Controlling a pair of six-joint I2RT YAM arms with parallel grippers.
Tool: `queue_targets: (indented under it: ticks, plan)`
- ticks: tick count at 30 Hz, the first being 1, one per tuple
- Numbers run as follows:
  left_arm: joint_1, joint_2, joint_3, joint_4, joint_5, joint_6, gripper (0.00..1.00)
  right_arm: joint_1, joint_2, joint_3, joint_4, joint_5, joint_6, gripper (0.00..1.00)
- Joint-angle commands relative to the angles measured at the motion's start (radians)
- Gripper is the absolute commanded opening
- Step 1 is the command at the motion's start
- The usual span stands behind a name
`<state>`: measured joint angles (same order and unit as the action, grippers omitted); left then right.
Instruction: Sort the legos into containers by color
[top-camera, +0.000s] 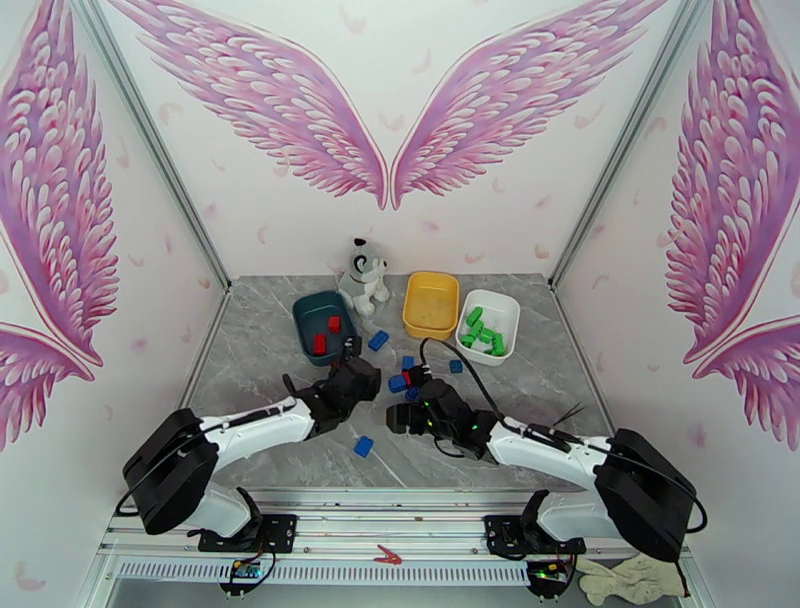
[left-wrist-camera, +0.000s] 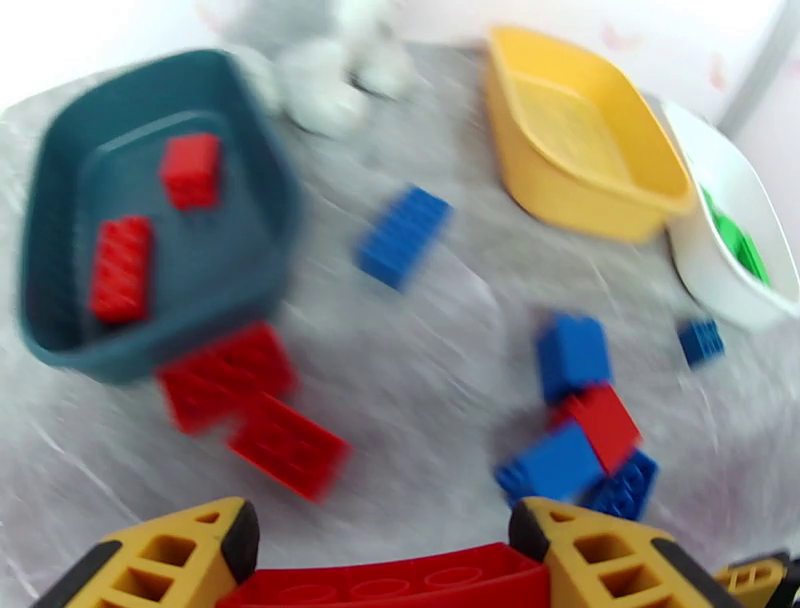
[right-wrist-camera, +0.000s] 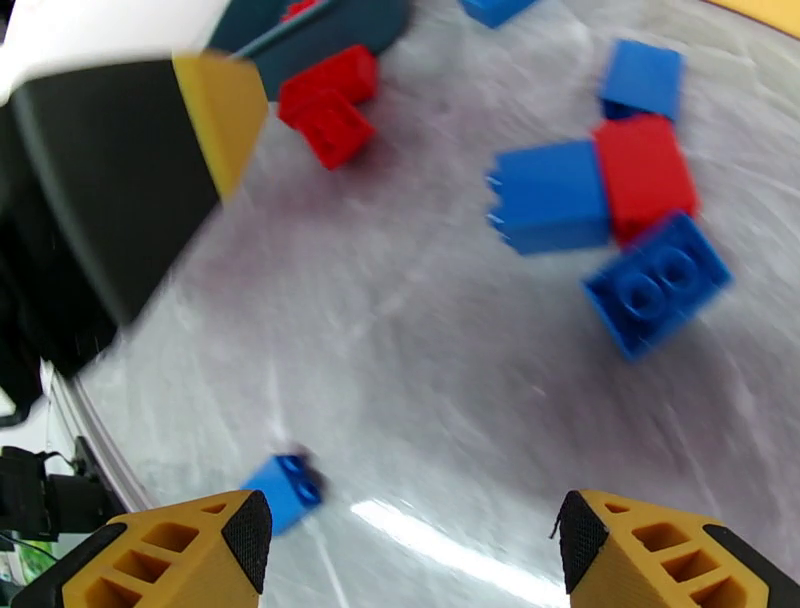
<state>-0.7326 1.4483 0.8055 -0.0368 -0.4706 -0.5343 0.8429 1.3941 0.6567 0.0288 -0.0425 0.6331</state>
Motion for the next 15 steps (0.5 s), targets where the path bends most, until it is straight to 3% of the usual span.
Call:
queue_targets:
  ticks: [1, 8, 13, 15]
  plan:
    - [0.101, -0.045, 0.044, -0.059, 0.054, 0.066, 0.51, 0.017, 0.057, 0.071, 0.027, -0.027, -0.025, 0.80]
    - [0.302, 0.080, 0.204, -0.079, 0.161, 0.120, 0.52, 0.019, 0.104, 0.142, 0.006, -0.039, -0.043, 0.80]
    - [0.368, 0.237, 0.354, -0.112, 0.195, 0.137, 0.52, 0.018, 0.096, 0.156, -0.014, -0.033, -0.057, 0.80]
    - [0.380, 0.286, 0.407, -0.131, 0.200, 0.142, 0.57, 0.018, 0.090, 0.155, -0.023, -0.030, -0.061, 0.80]
